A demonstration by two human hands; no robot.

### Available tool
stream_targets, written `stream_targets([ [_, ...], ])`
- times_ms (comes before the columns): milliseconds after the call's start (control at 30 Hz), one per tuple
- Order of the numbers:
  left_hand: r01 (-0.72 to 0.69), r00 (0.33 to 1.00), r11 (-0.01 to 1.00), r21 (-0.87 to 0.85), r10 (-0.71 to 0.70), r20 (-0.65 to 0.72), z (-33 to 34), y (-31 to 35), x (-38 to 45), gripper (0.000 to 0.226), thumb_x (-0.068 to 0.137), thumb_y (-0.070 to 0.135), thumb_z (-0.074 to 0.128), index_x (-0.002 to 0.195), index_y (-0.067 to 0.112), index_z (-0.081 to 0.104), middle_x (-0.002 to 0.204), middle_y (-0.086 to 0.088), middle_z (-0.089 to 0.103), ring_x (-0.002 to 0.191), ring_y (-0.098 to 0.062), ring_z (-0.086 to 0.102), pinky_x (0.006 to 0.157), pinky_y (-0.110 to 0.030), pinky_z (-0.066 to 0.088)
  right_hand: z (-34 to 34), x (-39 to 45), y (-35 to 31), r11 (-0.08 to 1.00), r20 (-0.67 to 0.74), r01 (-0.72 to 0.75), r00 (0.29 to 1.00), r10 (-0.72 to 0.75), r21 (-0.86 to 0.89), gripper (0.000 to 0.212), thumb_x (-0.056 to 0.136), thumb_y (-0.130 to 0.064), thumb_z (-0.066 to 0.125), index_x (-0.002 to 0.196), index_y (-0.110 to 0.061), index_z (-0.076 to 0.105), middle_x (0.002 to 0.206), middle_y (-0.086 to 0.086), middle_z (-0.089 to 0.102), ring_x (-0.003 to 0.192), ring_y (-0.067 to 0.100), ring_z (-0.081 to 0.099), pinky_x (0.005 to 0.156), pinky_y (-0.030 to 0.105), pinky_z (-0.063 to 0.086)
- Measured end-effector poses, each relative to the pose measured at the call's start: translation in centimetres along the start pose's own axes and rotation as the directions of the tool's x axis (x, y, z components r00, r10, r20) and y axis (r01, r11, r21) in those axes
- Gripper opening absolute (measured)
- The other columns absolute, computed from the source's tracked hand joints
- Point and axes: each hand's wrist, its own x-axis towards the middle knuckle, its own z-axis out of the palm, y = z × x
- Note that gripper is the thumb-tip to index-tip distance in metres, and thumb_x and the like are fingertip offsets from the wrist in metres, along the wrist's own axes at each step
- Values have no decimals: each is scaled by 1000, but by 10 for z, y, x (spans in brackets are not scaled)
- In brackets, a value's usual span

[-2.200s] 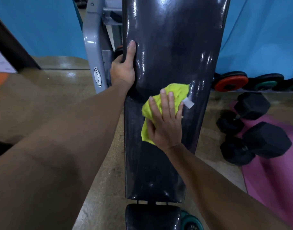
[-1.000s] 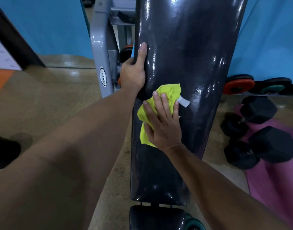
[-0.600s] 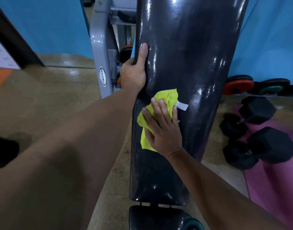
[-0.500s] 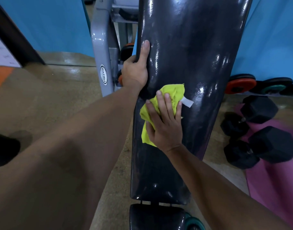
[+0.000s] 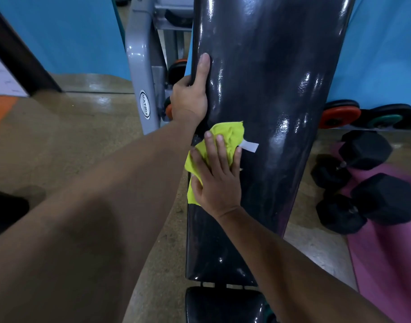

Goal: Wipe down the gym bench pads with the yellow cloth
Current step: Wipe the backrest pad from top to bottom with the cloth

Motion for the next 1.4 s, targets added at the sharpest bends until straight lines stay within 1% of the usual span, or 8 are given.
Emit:
stream_targets([
  [200,19,995,998,-63,-13,95,-4,-8,-8,61,77,83,55,91,28,75,93,17,76,100,-3,68,105,-32,49,0,-22,19,988,17,155,988,-156,20,50,89,-29,65,139,-22,62,164,10,28,153,31,29,124,59,13],
  [267,6,989,996,-89,8,147,-8,-28,-19,42,85,72,58,101,35,71,101,22,73,107,1,65,108,-31,47,-2,-25,21,997,-6,80,997,-80,20,48,91,-29,64,138,-23,63,164,10,30,153,31,30,124,60,15],
  [433,18,989,995,-96,-3,149,-11,-51,-37,46,72,82,58,100,48,69,115,18,72,114,-4,64,109,-34,46,2,-29,2,994,-40,-106,993,108,32,52,92,-28,63,143,-22,59,163,15,32,154,35,27,123,65,13],
  [600,4,994,997,-71,4,109,-9,-48,-37,32,75,79,59,90,53,69,103,24,73,106,2,65,105,-28,47,-1,-42,25,999,10,30,1000,-30,18,50,95,-33,61,144,-24,58,165,11,27,155,31,25,124,60,13],
  [733,-5,998,998,-63,9,62,-6,-48,-39,16,90,65,59,85,52,66,86,33,68,93,16,60,87,-12,43,-2,-41,24,997,-17,-75,997,74,-14,54,93,-35,61,147,-24,56,164,14,28,155,33,23,124,62,9],
  [1000,-2,1000,999,-33,3,28,-5,-45,-38,20,93,62,56,80,50,64,79,32,66,84,19,58,77,-5,39,-2,-47,27,1000,11,10,1000,-10,26,53,95,-35,64,147,-25,55,164,10,30,155,30,25,125,59,12],
  [1200,25,1000,999,-30,-24,18,-5,-46,-39,24,93,63,56,74,50,64,75,32,65,81,19,58,75,-5,39,0,-39,9,992,-2,-122,992,122,12,61,93,-34,64,152,-24,49,166,13,23,156,34,20,124,63,8],
  [1400,10,1000,999,-33,-9,15,-6,-45,-39,23,92,64,55,74,53,63,75,33,65,82,18,57,76,-5,38,-2,-52,31,1000,41,25,999,-26,9,54,98,-36,60,150,-25,52,165,10,27,155,30,25,125,59,12],
])
